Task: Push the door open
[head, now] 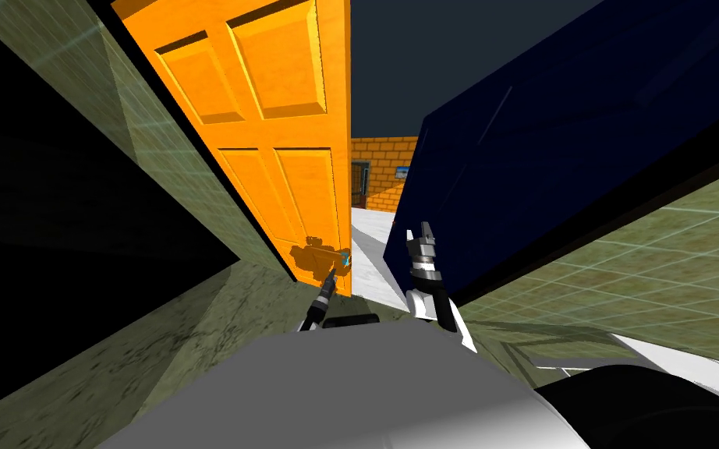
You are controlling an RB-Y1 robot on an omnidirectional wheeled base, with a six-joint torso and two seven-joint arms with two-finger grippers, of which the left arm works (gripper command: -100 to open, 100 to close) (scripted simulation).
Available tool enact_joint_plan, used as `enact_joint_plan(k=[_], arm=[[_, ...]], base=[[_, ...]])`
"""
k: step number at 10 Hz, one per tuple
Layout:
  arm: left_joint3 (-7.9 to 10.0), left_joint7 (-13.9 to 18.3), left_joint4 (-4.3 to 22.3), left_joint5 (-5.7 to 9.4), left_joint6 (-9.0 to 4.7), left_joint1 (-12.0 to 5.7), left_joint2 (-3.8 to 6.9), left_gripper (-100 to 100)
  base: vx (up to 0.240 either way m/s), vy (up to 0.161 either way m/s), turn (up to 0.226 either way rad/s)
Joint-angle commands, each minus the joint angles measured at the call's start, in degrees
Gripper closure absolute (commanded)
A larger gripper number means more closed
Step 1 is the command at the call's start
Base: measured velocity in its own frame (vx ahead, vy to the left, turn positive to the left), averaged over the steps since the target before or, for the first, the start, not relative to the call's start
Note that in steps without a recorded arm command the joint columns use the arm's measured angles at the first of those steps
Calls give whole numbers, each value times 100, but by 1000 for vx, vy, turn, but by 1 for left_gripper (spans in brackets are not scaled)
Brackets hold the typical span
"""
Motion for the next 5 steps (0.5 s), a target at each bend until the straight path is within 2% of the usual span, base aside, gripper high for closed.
enact_joint_plan(k=[1, 5], arm=[[22, -7, 41, 5, -6, -31, -8, -100], [106, -32, 195, 22, -22, -144, -72, -100]], base=[[161, -43, -27], [195, -60, -28]])
